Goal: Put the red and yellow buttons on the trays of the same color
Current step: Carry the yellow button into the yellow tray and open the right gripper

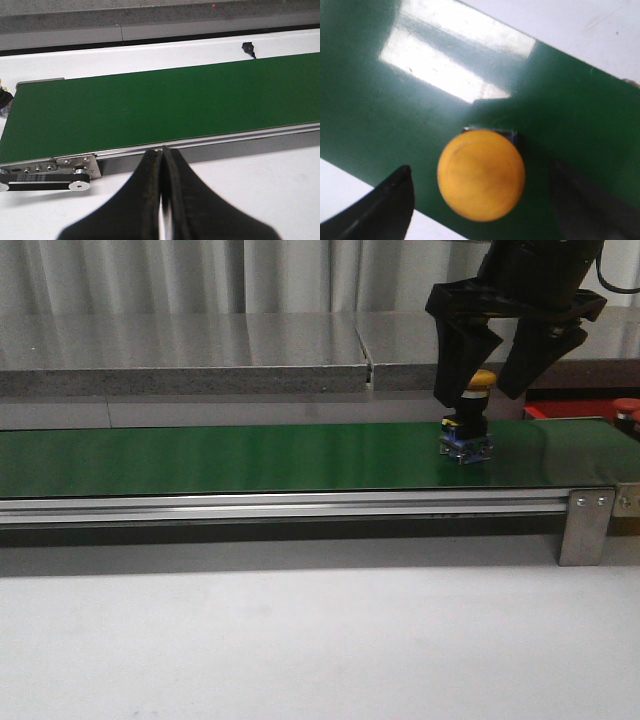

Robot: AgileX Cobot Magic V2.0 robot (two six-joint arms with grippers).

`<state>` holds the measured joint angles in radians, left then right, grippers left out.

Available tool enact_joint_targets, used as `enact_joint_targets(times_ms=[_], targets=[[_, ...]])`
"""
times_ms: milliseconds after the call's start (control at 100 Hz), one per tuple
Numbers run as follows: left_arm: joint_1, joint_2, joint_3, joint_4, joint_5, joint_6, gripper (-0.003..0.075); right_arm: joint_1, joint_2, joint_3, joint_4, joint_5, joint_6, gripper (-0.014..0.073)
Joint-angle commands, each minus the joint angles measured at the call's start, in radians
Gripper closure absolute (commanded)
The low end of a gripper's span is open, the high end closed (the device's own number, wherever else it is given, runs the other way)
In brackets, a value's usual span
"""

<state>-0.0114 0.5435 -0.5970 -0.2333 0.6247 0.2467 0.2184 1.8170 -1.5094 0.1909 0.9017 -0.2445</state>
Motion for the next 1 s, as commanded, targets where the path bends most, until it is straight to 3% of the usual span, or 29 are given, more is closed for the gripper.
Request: enact_joint_targets(times_ms=[0, 210, 350, 620, 990], targets=[[-0.010, 0.004, -0.028, -0.018, -0.064, -0.002, 0.0739, 0.000, -0.039, -0.031, 0.004, -0.064, -0.009, 0.0102], [-0.010, 0.004, -0.028, -0.018, -0.064, -0.002, 0.0739, 0.000, -0.039, -0.029, 0.004, -0.078, -0.009, 0.0410], [-0.010, 0.004, -0.028, -0.018, -0.064, -0.002, 0.0739, 0.000, -0.059, -0.020, 0.004, -0.073, 0.000, 0.0508], [-0.010, 0.004, -0.028, -0.018, -0.064, -0.002, 0.0739, -0.004, -0.231, 0.176, 0.004, -0.197, 0.055, 0.0527], [-0.010, 0.004, -0.028, -0.018, -0.064, -0.002, 0.0739, -0.047, -0.443, 0.370, -0.049, -0.189, 0.171, 0.0527]])
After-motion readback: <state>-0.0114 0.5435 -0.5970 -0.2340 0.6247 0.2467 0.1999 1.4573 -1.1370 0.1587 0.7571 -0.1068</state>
